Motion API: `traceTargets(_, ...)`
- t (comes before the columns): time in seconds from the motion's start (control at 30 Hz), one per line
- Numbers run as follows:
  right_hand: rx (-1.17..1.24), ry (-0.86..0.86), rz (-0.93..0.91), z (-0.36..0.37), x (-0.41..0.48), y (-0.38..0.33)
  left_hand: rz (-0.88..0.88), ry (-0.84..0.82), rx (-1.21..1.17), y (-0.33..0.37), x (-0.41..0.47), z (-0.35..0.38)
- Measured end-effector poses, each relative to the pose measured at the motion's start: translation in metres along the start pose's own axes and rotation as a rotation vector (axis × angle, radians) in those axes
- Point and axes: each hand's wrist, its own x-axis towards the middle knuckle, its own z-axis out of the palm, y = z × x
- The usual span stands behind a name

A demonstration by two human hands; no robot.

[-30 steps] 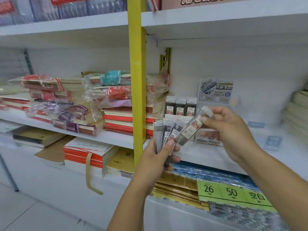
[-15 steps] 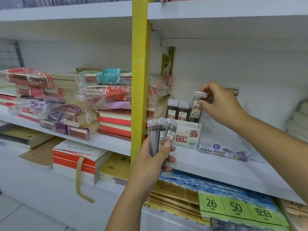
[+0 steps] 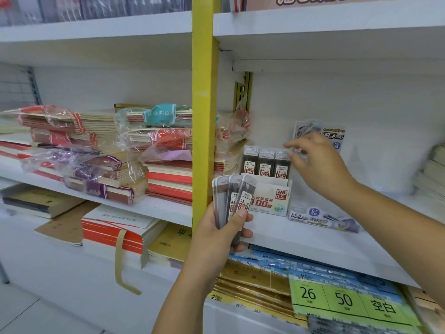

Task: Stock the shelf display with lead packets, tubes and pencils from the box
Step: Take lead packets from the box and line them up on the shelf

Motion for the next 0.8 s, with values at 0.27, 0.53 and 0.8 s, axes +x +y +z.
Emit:
traceTargets(0.27,0.726,-0.465,0.110,-0.008,-0.055,-0.063,0.014,-0.054,-0.017,0.007,-0.006,0.001)
traceTargets(0.53,0.855,-0.123,0.271,-0.008,-0.032,-0.058,-0.015,-0.013,-0.043,0.007,-0.007,-0.006)
traceTargets(0.8,0.444,0.101,0.034,-0.003,0.014,-0.050,-0.016,0.022,0.013,0.005,-0.003,-0.015)
